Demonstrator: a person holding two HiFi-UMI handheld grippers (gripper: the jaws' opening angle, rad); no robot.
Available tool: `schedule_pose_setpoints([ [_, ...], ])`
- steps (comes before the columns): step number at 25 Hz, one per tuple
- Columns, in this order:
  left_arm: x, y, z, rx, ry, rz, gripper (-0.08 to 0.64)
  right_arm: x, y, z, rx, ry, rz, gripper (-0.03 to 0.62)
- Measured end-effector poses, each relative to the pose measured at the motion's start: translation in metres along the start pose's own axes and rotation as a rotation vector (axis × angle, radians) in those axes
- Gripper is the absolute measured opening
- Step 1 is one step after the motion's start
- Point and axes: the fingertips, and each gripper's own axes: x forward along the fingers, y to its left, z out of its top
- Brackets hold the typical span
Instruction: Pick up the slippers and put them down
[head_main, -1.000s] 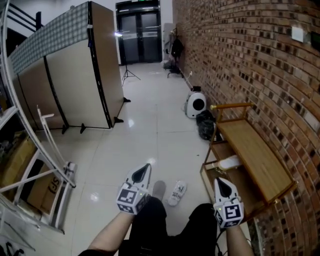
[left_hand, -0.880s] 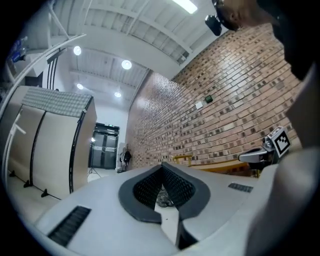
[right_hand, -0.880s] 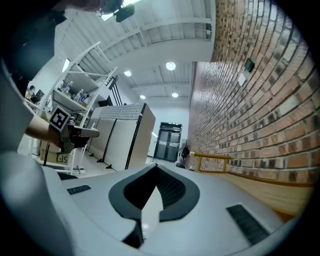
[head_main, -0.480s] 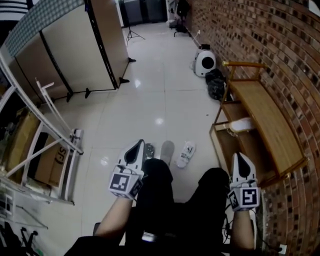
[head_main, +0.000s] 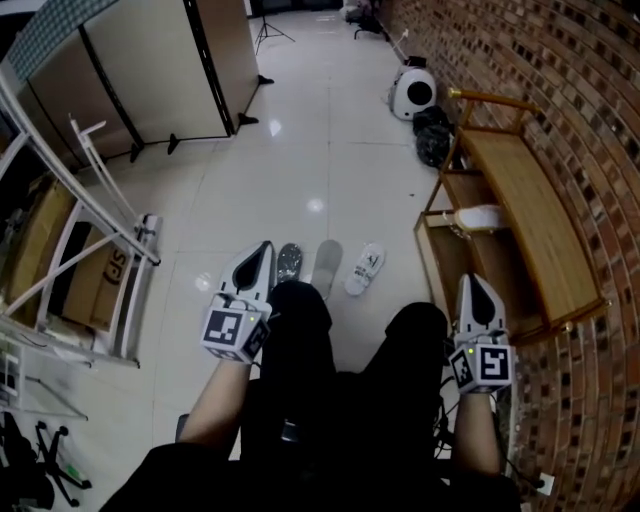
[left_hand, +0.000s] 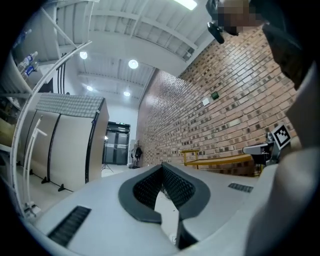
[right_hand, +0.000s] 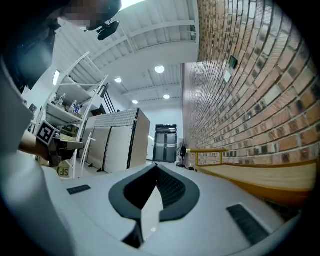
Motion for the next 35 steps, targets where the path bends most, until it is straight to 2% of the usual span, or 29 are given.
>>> schedule_pose_setpoints([
  [5, -0.020, -0.015, 0.003, -0.008, 0.014, 0.018, 0.003, -0.014, -0.001, -0.007, 0.022, 0.021, 0.026, 0.009],
  [12, -0.075, -0.047, 0.007, 0.008, 0.031, 0.060, 0.003, -0.042, 0.003, -0.002, 0.059, -0.006, 0.087, 0.009],
  [18, -0.103, -0.064, 0.017, -0.018, 0.016, 0.080, 0.003, -0.073, 0.005, -0.002, 0.060, 0.005, 0.087, 0.009],
  [24, -0.117, -0.097, 0.018, -0.018, 0.013, 0.054, 0.003, -0.106, 0.004, -0.010, 0.053, 0.034, 0.086, 0.009],
  [30, -0.135, -0.124, 0.014, -0.011, -0.021, 0.019, 0.003, -0.133, 0.005, -0.001, 0.082, 0.007, 0.093, 0.008],
  [35, -0.147, -0.138, 0.012, -0.019, -0.022, 0.026, 0.003, -0.140, 0.009, 0.005, 0.089, -0.019, 0.120, 0.008],
])
